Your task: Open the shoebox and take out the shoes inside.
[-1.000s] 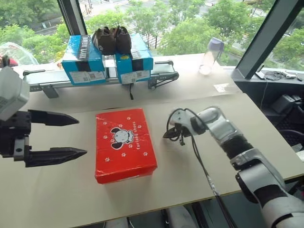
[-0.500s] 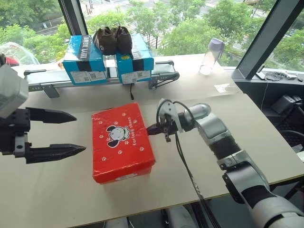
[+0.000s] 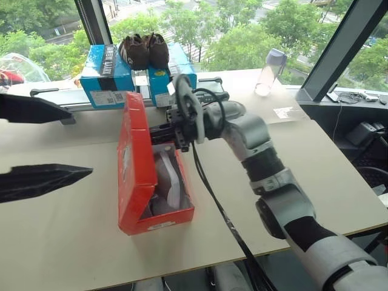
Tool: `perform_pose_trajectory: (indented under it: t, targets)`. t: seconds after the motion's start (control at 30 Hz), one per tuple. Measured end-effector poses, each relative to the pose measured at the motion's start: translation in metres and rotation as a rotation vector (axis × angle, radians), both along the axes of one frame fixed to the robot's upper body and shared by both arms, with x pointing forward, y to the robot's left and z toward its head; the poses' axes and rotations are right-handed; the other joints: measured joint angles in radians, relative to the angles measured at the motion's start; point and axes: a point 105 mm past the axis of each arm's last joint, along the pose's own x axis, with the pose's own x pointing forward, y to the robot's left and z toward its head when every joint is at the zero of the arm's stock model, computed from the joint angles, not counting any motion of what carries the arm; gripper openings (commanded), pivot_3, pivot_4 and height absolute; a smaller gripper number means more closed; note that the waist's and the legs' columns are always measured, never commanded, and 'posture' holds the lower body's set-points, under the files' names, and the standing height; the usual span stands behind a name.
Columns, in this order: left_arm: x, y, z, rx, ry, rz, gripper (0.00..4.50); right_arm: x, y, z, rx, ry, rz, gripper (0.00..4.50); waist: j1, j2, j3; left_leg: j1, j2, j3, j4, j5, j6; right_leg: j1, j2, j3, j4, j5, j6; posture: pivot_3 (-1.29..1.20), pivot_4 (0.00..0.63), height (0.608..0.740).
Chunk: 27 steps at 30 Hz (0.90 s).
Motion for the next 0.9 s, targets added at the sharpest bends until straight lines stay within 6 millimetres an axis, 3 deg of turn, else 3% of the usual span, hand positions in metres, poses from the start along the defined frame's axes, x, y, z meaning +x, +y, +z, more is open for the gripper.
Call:
perform_pose_trajectory:
  t: [0.23, 0.57, 0.67, 0.77, 0.83, 0.9]
  targets:
    - [0.0, 0.002, 0.005, -0.006, 0.014, 0.033, 4.46, -0.01, 0.044, -0.005, 0.039, -0.01, 0.041, 0.0, -0.004, 0.0, 0.001, -0.001, 0.0, 0.0, 0.0, 0.0, 0.0, -0.001, 0.0, 0.0, 0.001, 0.0, 0.0, 0.0, 0.15, 0.74]
    - [0.006, 0.01, -0.005, -0.032, 0.044, 0.051, 4.46, 0.029, 0.046, -0.025, 0.059, -0.027, -0.229, 0.0, -0.005, -0.002, 0.001, -0.001, 0.001, 0.0, 0.0, 0.0, 0.0, -0.001, 0.0, -0.001, 0.001, 0.003, -0.006, 0.0, 0.15, 0.74]
    - [0.007, 0.012, -0.009, -0.037, 0.057, 0.05, 4.46, 0.026, 0.048, -0.024, 0.053, -0.064, -0.219, 0.0, -0.013, -0.002, 0.001, -0.001, 0.001, 0.0, 0.0, 0.0, 0.0, -0.001, 0.0, -0.001, 0.0, 0.003, -0.006, 0.0, 0.15, 0.74]
    - [0.012, 0.018, -0.016, -0.066, 0.078, 0.059, 4.46, 0.013, 0.048, -0.006, 0.076, -0.097, -0.158, 0.0, -0.021, -0.002, 0.001, -0.001, 0.001, 0.0, -0.001, 0.0, 0.0, -0.001, 0.0, -0.001, 0.001, 0.003, -0.006, 0.0, 0.15, 0.74]
    - [0.017, 0.025, -0.028, -0.084, 0.105, 0.086, 4.46, 0.003, 0.04, 0.003, 0.093, -0.109, -0.116, 0.0, -0.021, -0.001, 0.001, -0.001, 0.001, 0.0, -0.001, 0.0, 0.0, 0.0, 0.0, -0.001, 0.001, 0.003, -0.006, 0.0, 0.15, 0.74]
    - [0.026, 0.038, -0.049, -0.116, 0.142, 0.132, 4.46, 0.001, 0.021, 0.0, 0.023, -0.102, -0.133, 0.0, -0.014, 0.0, 0.002, -0.001, 0.001, 0.0, -0.001, 0.001, -0.001, 0.0, -0.001, -0.002, 0.002, 0.003, -0.007, 0.0, 0.15, 0.74]
